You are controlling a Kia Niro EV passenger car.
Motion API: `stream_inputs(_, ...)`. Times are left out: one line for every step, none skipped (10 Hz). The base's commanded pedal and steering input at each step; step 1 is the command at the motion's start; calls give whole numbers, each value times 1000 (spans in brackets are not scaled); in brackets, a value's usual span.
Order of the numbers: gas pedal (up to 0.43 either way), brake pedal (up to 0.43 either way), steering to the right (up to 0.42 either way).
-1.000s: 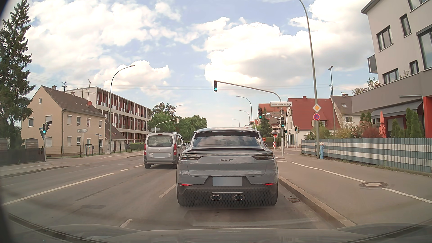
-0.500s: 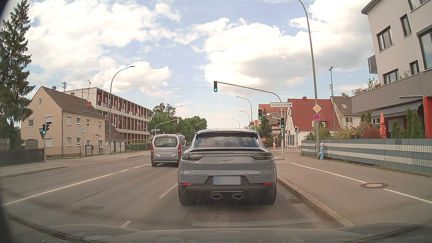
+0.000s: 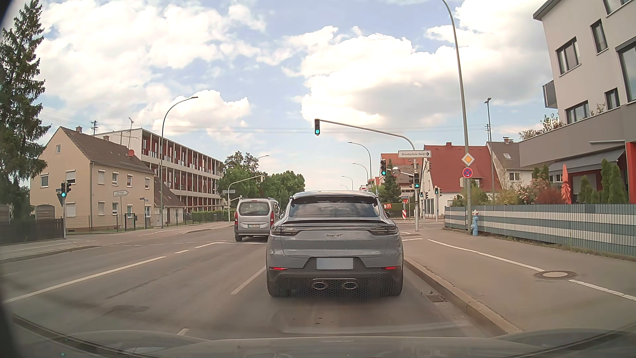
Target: Follow the waypoints while adhering to traffic rules and regulations
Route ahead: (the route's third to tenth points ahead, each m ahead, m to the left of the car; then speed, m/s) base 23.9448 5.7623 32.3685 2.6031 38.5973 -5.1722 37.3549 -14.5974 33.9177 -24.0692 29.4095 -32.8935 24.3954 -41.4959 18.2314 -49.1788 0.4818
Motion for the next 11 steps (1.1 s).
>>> stream_inputs(0,18,-7)
stream_inputs(8,24,-14)
stream_inputs(59,18,-19)
stream_inputs(79,18,-22)
stream_inputs(87,18,-24)
stream_inputs(110,18,-25)
stream_inputs(130,18,-25)
stream_inputs(130,18,-25)
stream_inputs(138,18,-22)
stream_inputs(138,18,-19)
stream_inputs(138,18,-15)
